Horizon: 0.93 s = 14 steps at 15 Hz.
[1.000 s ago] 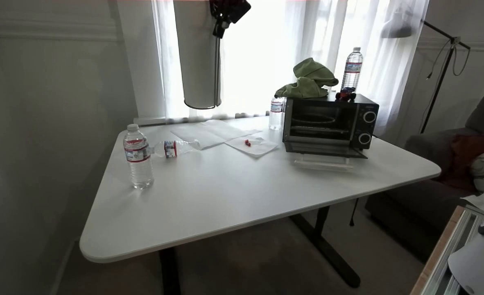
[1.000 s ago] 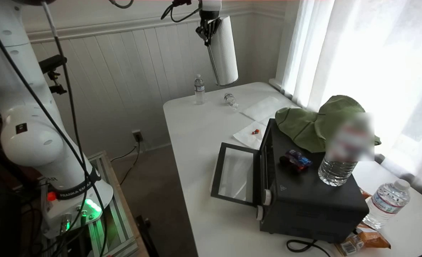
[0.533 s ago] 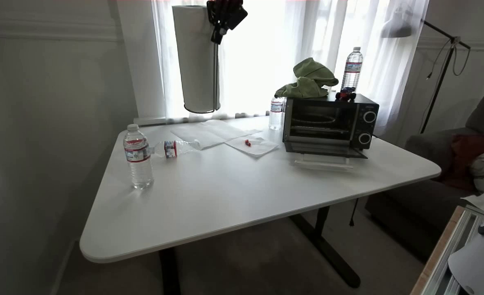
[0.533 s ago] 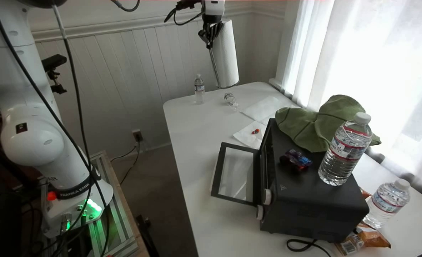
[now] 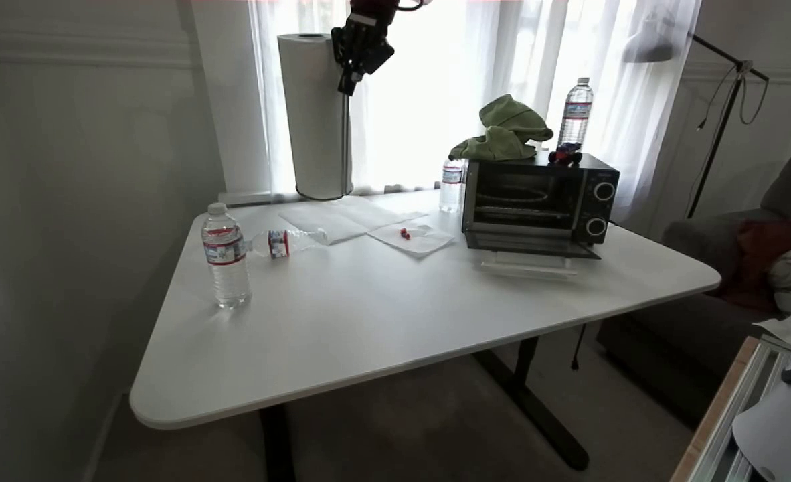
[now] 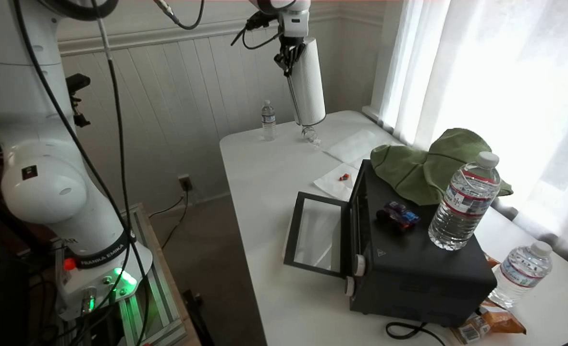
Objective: Pick up the kitchen paper roll rack and move it to the left side of the table
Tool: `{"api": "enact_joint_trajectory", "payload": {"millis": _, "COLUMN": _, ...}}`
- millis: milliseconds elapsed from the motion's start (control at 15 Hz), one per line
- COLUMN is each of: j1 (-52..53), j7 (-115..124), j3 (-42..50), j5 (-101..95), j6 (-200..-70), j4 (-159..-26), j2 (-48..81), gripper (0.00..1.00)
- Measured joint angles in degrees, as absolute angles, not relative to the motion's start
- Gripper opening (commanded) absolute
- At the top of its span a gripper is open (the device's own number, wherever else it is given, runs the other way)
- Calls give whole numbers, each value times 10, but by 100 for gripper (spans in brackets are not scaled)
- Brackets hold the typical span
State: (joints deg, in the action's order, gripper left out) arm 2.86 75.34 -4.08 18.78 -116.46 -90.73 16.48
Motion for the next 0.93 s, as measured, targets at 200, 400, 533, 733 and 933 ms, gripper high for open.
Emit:
{"api": "enact_joint_trajectory", "payload": {"millis": 200, "j1": 42, "j7": 736, "j3": -43, "j5": 188, "j6": -1239, "j4": -882, "j2": 224, "gripper": 2}}
{"api": "enact_joint_trajectory", "payload": {"millis": 400, "j1": 53, "j7": 724, "j3": -44, "j5": 188, "j6": -1306, "j4": -854, "j2": 279, "gripper": 2}}
{"api": "enact_joint_trajectory", "payload": {"millis": 533, "j1": 56, "j7": 716, "j3": -46, "j5": 190, "j6": -1336, "j4": -839, "j2": 307, "gripper": 2}}
{"api": "enact_joint_trajectory", "payload": {"millis": 733, "j1": 57, "j7": 702, "j3": -50, "j5": 191, "j6": -1369, "j4": -821, "j2": 339, "gripper": 2}}
{"api": "enact_joint_trajectory", "payload": {"millis": 933, "j1": 57, "j7": 685, "j3": -54, "j5": 191, "j6": -1393, "j4": -811, "j2": 361, "gripper": 2}}
